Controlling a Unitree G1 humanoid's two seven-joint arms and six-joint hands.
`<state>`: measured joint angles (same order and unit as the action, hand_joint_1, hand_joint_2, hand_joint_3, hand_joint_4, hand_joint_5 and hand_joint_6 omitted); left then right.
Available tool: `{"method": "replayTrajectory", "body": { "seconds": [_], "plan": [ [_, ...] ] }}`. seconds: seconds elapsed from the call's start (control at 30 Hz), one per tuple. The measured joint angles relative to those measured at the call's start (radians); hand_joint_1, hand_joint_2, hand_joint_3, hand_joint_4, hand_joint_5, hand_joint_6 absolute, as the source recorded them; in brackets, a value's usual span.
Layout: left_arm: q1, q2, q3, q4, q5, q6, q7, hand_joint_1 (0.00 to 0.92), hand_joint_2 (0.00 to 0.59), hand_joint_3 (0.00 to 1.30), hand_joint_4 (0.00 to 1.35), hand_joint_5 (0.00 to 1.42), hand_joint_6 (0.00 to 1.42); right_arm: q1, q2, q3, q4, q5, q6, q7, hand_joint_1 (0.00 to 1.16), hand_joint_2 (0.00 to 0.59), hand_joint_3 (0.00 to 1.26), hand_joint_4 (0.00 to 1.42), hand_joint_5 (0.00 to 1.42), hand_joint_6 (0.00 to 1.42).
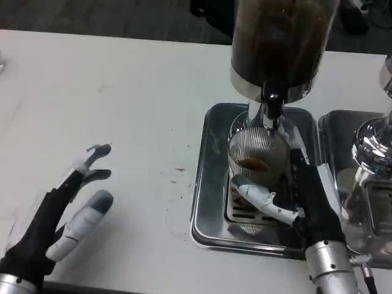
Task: Grasp the cup under the faucet to collect the drink, then remove the cup.
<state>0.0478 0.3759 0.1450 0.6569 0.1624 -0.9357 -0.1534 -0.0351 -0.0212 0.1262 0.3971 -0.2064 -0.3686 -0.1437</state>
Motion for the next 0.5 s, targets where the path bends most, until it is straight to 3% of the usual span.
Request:
{"method": "replayTrajectory", "body": {
  "seconds": [0.37, 0.5],
  "plan": [
    [0.022, 0.000, 0.000, -0.003, -0.009, 0.000, 0.020, 0.000, 0.143, 0.16, 0.05, 0.24, 0.09, -0.021, -0.005, 0.010, 0.015, -0.001, 0.007, 0.011, 0.92, 0.180, 0.01, 0.19, 0.19, 0.20],
    [0.024, 0.000, 0.000, -0.007, -0.018, 0.000, 0.025, 0.000, 0.144, 0.16, 0.05, 0.24, 0.09, -0.028, -0.008, 0.014, 0.019, -0.001, 0.018, 0.011, 0.94, 0.179, 0.08, 0.24, 0.23, 0.23]
  ]
}}
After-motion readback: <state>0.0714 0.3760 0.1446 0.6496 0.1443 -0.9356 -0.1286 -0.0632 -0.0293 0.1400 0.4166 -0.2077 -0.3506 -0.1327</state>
